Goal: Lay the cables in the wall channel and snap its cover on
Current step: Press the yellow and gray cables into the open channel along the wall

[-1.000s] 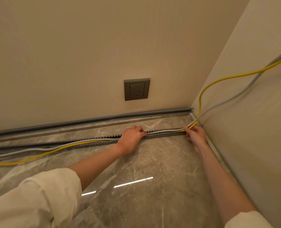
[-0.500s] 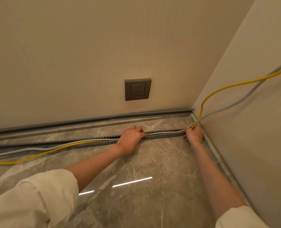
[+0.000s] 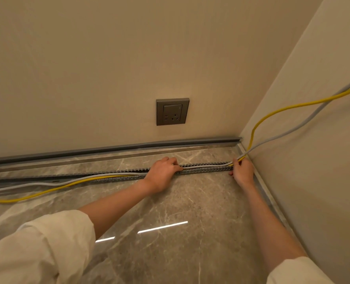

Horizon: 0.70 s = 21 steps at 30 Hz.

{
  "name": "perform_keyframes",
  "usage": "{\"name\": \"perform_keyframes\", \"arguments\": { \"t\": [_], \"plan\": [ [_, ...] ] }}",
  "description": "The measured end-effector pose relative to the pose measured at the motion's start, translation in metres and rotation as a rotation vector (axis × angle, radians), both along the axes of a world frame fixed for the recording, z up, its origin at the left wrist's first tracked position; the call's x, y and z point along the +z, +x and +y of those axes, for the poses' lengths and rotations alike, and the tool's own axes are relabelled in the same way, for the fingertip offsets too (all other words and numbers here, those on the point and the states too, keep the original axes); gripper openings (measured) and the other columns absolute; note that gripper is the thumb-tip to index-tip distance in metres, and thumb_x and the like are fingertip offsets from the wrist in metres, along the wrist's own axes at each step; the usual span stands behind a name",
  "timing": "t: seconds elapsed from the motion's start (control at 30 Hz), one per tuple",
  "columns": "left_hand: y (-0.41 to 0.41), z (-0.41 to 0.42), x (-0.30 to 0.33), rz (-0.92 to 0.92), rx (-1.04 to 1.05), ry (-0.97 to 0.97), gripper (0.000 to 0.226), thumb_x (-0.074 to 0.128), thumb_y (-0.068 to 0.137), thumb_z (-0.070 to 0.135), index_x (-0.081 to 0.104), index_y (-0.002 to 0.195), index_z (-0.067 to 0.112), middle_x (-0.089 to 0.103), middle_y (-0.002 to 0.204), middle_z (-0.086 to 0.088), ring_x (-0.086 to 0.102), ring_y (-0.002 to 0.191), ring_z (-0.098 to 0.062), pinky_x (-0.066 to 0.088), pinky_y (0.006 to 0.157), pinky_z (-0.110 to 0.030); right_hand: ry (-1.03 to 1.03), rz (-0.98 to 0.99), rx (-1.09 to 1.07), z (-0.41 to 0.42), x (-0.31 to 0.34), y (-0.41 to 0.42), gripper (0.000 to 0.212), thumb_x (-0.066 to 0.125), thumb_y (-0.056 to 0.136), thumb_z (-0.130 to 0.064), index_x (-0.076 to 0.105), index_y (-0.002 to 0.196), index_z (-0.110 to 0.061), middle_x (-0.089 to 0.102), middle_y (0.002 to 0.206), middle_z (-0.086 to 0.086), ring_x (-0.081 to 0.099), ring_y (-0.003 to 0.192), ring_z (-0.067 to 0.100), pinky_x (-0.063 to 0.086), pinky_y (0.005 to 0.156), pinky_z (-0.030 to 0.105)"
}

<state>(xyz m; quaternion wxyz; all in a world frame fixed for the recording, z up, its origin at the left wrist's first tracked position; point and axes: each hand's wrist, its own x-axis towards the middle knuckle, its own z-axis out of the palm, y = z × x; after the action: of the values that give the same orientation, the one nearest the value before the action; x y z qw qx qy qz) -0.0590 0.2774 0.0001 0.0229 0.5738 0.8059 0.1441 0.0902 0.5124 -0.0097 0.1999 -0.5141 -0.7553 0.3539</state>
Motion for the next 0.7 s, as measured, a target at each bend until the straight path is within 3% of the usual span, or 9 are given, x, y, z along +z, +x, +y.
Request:
{"name": "perform_keyframes", "arguments": {
  "t": [0.2, 0.33, 0.5, 0.6, 0.7],
  "plan": [
    [-0.002, 0.000, 0.000, -0.014, -0.003, 0.006, 0.039, 0.055, 0.089, 0.009, 0.056, 0.126, 0.021, 0.059, 0.109, -0.004, 0.051, 0.095, -0.022, 0.041, 0.072, -0.033, 0.067, 0.015, 0.026, -0.002, -0.003, 0.003, 0.027, 0.044, 0.098, -0.016, 0.056, 0.078, -0.002, 0.069, 0.068, 0.026, 0.065, 0.058, 0.031, 0.053, 0.074, 0.041],
    [-0.002, 0.000, -0.002, -0.019, -0.009, 0.012, 0.038, 0.056, 0.089, 0.011, 0.056, 0.125, 0.021, 0.059, 0.108, -0.004, 0.052, 0.095, -0.022, 0.043, 0.073, -0.033, 0.091, 0.045, 0.013, -0.005, -0.006, 0.004, 0.025, 0.045, 0.098, -0.017, 0.052, 0.077, -0.006, 0.069, 0.069, 0.026, 0.069, 0.066, 0.033, 0.048, 0.070, 0.033],
    [-0.003, 0.001, -0.001, -0.010, -0.007, -0.005, 0.042, 0.057, 0.087, 0.009, 0.055, 0.127, 0.022, 0.059, 0.108, -0.004, 0.051, 0.094, -0.022, 0.045, 0.073, -0.035, 0.107, 0.049, -0.003, -0.005, -0.008, 0.003, 0.023, 0.044, 0.098, -0.018, 0.053, 0.082, -0.005, 0.070, 0.071, 0.025, 0.068, 0.070, 0.033, 0.049, 0.073, 0.036],
    [-0.004, 0.000, -0.003, -0.003, -0.007, -0.005, 0.043, 0.057, 0.088, 0.012, 0.053, 0.129, 0.025, 0.057, 0.107, -0.004, 0.050, 0.092, -0.021, 0.042, 0.071, -0.033, 0.081, 0.087, -0.051, -0.004, -0.011, 0.004, 0.022, 0.043, 0.098, -0.015, 0.056, 0.087, -0.001, 0.069, 0.069, 0.024, 0.067, 0.064, 0.032, 0.046, 0.069, 0.032],
    [-0.003, 0.000, -0.004, 0.019, -0.016, -0.010, 0.044, 0.057, 0.089, 0.014, 0.051, 0.131, 0.026, 0.056, 0.107, -0.004, 0.049, 0.092, -0.021, 0.038, 0.069, -0.030, 0.005, 0.150, -0.087, -0.002, -0.015, 0.006, 0.015, 0.044, 0.097, -0.013, 0.054, 0.087, -0.007, 0.063, 0.058, 0.015, 0.059, 0.050, 0.022, 0.051, 0.069, 0.037]
  ]
}}
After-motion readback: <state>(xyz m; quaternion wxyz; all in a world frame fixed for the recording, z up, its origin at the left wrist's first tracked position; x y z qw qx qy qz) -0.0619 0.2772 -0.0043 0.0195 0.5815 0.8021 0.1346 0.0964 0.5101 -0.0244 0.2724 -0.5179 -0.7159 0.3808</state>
